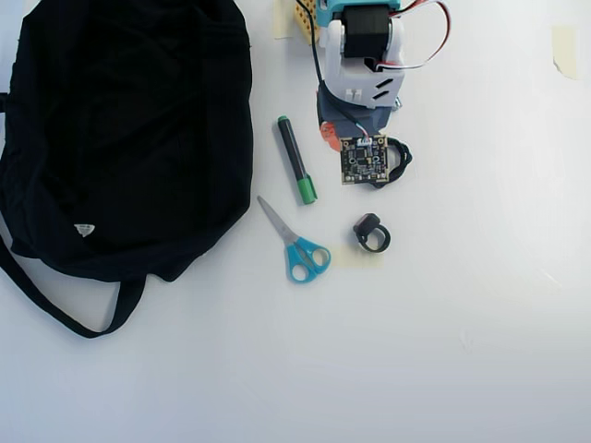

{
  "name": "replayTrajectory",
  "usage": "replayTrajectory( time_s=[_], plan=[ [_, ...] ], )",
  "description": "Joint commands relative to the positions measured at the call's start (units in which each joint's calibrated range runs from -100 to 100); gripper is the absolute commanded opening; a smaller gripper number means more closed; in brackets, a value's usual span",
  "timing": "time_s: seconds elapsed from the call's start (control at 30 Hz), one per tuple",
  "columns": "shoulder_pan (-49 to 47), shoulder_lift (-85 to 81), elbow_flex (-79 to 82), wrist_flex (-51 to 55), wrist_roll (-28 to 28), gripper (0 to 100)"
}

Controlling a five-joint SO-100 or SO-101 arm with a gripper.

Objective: Put the bike light into the black bag

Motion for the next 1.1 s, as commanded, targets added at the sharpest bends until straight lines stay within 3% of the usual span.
replayTrajectory(
  time_s=[0.0, 1.07],
  plan=[
    [-1.3, -1.9, -1.5, 0.9, 0.2, 2],
    [-3.9, -0.8, -1.3, 3.7, -0.3, 2]
  ],
)
